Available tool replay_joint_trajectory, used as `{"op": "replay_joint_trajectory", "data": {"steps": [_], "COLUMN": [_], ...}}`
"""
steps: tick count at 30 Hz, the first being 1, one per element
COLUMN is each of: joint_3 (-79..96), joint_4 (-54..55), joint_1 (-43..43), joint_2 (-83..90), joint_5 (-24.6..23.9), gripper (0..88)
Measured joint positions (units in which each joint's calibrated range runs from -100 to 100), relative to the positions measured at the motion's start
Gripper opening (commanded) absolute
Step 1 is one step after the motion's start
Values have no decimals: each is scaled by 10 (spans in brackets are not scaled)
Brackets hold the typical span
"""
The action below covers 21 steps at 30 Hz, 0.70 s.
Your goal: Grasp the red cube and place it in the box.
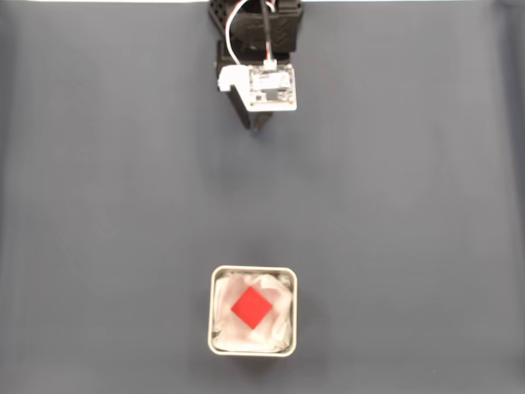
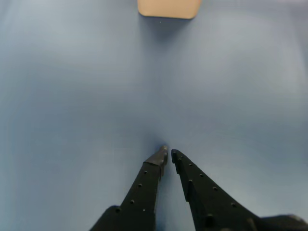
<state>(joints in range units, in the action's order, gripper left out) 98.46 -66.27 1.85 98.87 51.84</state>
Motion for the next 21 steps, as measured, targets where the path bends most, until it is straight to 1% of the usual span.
{"op": "replay_joint_trajectory", "data": {"steps": [3,6,21], "joint_3": [6,9,9], "joint_4": [-49,-72,-84], "joint_1": [-11,-21,-22], "joint_2": [3,4,11], "joint_5": [0,-4,-29], "gripper": [0,0,2]}}
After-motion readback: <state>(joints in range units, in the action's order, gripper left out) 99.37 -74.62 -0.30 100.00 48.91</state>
